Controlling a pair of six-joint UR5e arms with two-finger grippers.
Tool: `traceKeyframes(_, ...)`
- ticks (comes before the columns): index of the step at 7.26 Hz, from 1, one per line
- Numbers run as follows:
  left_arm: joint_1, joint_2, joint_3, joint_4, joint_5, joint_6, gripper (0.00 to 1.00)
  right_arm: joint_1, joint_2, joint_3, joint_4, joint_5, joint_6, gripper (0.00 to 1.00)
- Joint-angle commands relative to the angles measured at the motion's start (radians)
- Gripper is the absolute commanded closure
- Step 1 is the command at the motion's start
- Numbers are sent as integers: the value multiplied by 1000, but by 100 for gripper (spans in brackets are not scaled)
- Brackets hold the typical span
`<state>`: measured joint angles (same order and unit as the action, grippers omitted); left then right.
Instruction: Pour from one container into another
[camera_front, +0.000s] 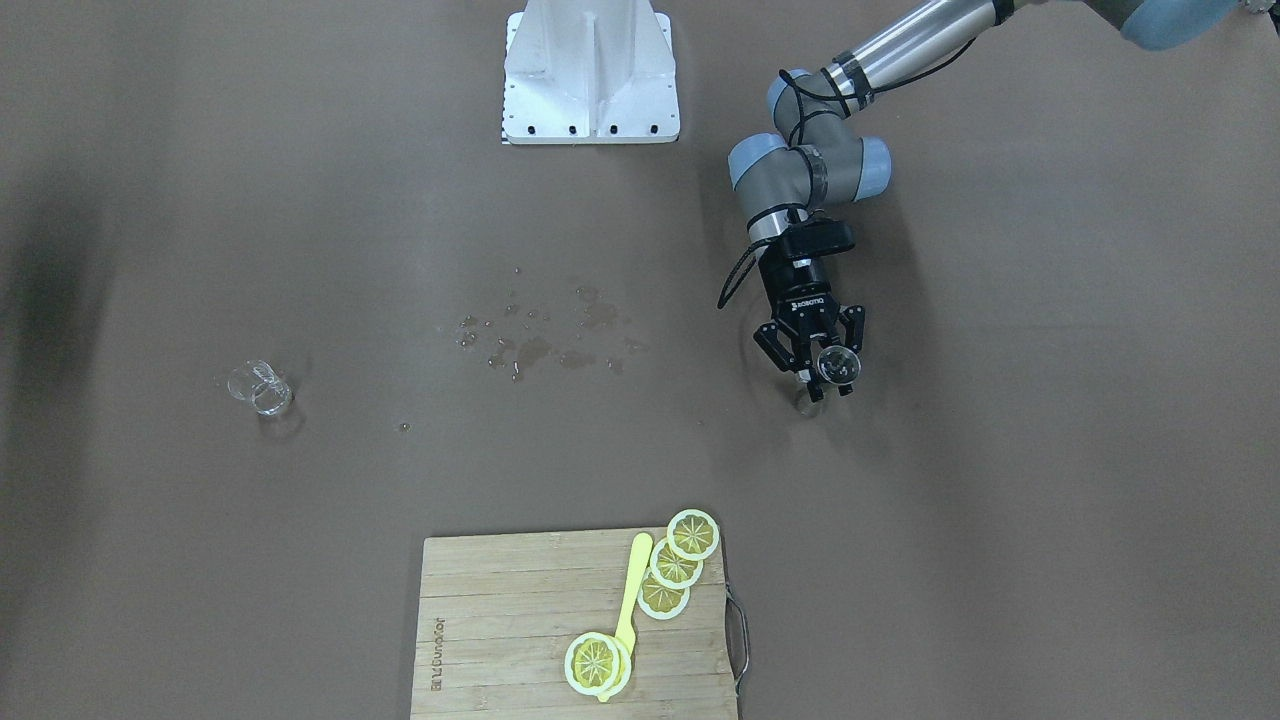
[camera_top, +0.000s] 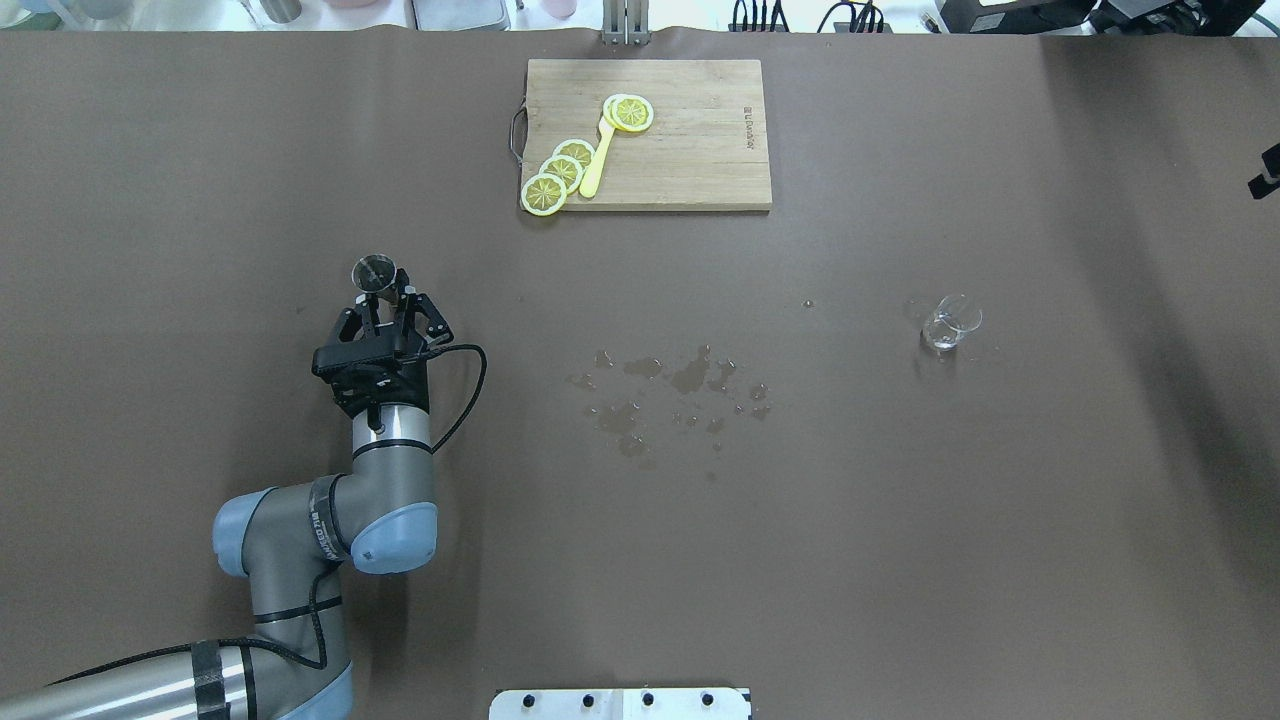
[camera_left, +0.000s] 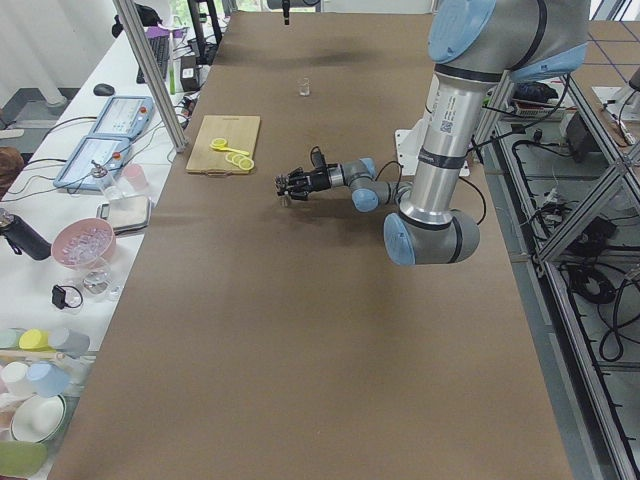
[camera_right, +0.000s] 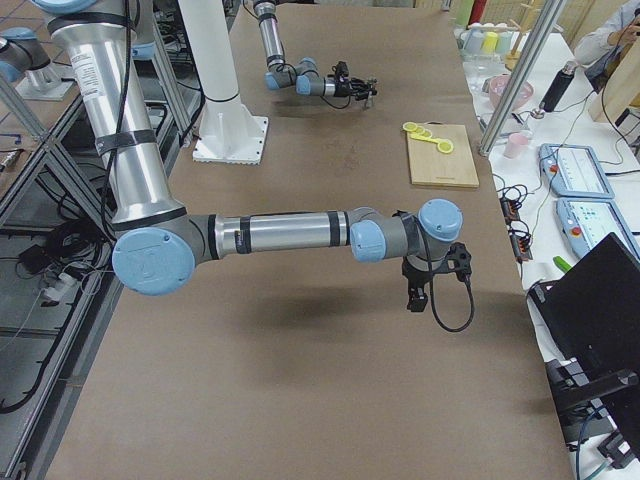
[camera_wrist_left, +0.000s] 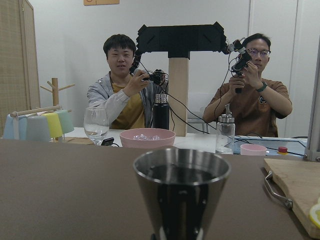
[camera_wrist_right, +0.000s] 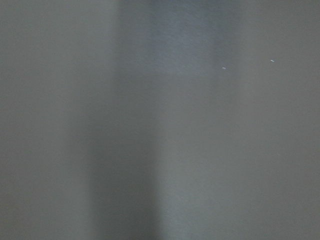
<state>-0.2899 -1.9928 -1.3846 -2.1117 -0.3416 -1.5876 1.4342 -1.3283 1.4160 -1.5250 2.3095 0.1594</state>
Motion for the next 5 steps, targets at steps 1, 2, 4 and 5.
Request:
traceKeyframes(1, 0, 2, 1, -1, 3, 0, 50, 15, -62, 41, -78, -85, 5, 0)
traceKeyframes(2, 0, 2, 4, -1, 6, 0, 39, 15, -86, 50, -78, -85, 6, 0)
traceKeyframes(4, 3, 2, 1, -1, 7, 0, 1, 15, -86, 55, -78, -75, 6, 0)
traceKeyframes(5, 17, 2, -2, -2, 10, 0, 1, 15, -86, 54, -78, -64, 6, 0)
